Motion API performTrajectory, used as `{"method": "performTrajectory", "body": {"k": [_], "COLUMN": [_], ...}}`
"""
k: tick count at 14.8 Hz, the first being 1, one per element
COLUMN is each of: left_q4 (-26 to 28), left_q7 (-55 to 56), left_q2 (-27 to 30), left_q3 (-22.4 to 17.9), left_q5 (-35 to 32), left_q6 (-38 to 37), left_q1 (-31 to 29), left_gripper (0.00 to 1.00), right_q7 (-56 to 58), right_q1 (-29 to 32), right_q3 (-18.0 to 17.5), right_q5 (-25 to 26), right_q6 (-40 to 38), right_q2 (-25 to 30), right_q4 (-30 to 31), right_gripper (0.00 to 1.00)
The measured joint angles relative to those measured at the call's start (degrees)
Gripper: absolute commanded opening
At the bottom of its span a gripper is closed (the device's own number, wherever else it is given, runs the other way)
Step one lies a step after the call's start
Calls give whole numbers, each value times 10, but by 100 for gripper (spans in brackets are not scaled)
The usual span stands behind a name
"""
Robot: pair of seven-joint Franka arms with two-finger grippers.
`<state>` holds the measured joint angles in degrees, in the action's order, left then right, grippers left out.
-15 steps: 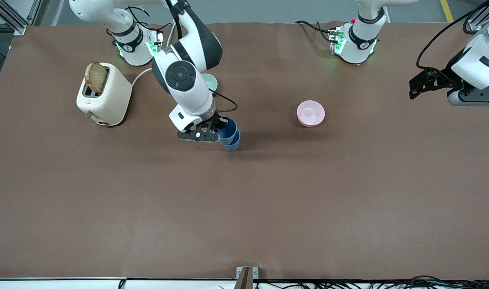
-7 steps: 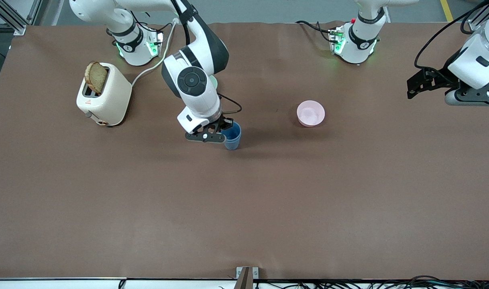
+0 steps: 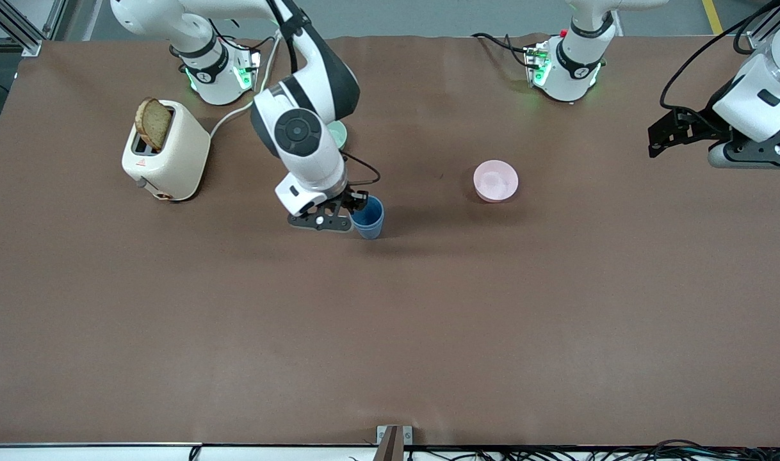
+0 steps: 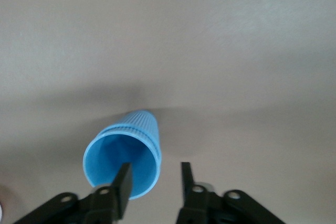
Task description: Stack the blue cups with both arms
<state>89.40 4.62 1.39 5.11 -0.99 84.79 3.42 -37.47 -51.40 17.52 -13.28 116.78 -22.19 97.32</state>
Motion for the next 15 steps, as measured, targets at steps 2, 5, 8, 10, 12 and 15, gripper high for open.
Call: {"method": "performTrajectory", "body": {"k": [2,5,8,10,12,15], "left_q4": [0,0,0,0,0,12], "left_q7": [0,0,0,0,2,3], "left_q2": [0,0,0,0,0,3], "left_q3": [0,0,0,0,0,0], "left_q5": [0,0,0,2,13,21], "left_q6": [0,0,0,0,1,24], "left_q1": [0,0,-1,-1,-2,-2], "left_gripper": [100,100,100,100,100,100], "right_q7": [24,83,153,206,252,316], "right_q1": [33,99,168,219,267,311], "right_q3": [17,38,43,44,45,46], "right_q5": [4,57,78,79,79,82], "right_q6": [-28,-58,-62,-63,-68,-112], "right_q2": [35,96,131,144,157,180], "right_q4": [-8,-8,-6,-6,-6,-15], "right_gripper": [90,90,95,100,100,100]}}
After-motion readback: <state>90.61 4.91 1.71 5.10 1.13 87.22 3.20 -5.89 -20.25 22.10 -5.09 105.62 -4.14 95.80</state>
